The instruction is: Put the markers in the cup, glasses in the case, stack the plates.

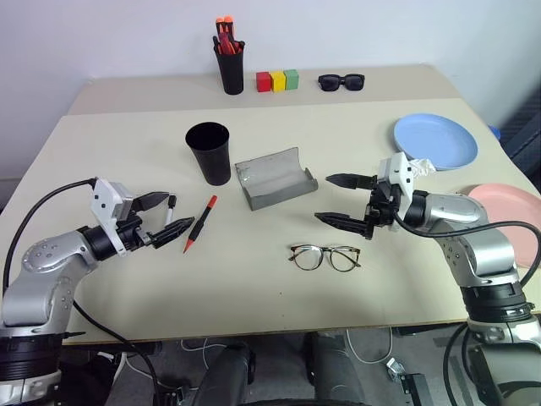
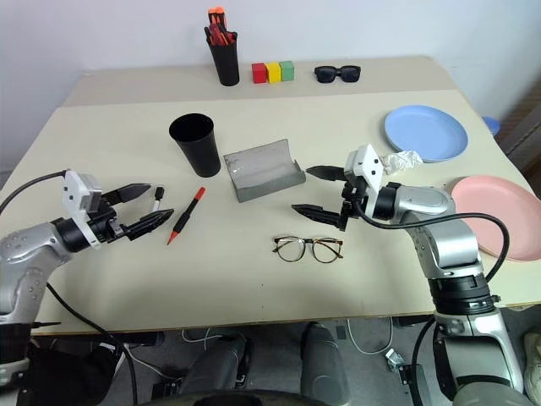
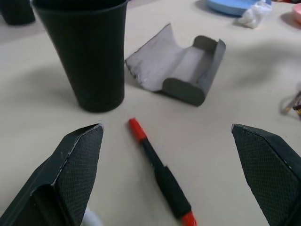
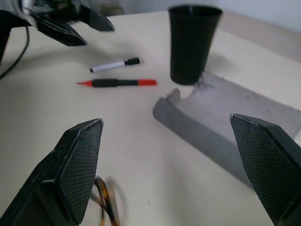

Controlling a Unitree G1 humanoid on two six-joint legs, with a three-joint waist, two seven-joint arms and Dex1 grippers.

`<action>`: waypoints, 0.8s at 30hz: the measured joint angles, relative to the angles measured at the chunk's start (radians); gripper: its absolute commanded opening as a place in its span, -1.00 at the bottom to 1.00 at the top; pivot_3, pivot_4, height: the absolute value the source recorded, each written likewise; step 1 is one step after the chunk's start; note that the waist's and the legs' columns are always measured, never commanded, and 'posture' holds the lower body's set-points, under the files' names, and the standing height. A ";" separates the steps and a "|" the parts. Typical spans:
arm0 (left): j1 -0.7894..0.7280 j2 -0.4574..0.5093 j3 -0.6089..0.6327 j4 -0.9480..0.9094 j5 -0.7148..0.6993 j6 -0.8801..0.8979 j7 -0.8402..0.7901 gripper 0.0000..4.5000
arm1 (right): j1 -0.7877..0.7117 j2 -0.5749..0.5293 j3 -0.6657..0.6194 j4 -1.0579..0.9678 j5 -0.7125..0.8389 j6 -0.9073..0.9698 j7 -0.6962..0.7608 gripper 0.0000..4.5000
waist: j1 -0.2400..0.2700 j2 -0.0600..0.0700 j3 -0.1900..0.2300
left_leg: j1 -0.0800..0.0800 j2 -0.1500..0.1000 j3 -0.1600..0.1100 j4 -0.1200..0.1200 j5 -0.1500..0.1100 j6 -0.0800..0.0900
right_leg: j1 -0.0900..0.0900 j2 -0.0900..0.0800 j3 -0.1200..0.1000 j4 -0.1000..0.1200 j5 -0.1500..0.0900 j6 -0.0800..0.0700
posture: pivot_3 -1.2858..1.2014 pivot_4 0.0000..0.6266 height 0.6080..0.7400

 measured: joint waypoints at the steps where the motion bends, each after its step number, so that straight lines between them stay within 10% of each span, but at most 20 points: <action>1: -0.021 0.005 0.007 0.011 0.000 0.047 0.036 1.00 | 0.014 0.000 -0.003 -0.019 0.006 0.007 -0.007 0.96 | 0.000 0.000 0.000 | 0.000 0.000 0.000 0.000 0.000 0.000 | 0.000 0.000 0.000 0.000 0.000 0.000 | 0.03 -0.52 1.00; 24: -0.394 -0.078 -0.087 0.155 0.129 0.720 0.531 1.00 | 0.109 0.131 0.066 -0.150 0.012 0.019 -0.175 0.96 | -0.009 -0.001 0.000 | 0.000 -0.001 0.000 0.000 0.000 -0.001 | -0.002 0.001 0.000 0.002 0.001 0.001 | 0.03 -0.52 1.00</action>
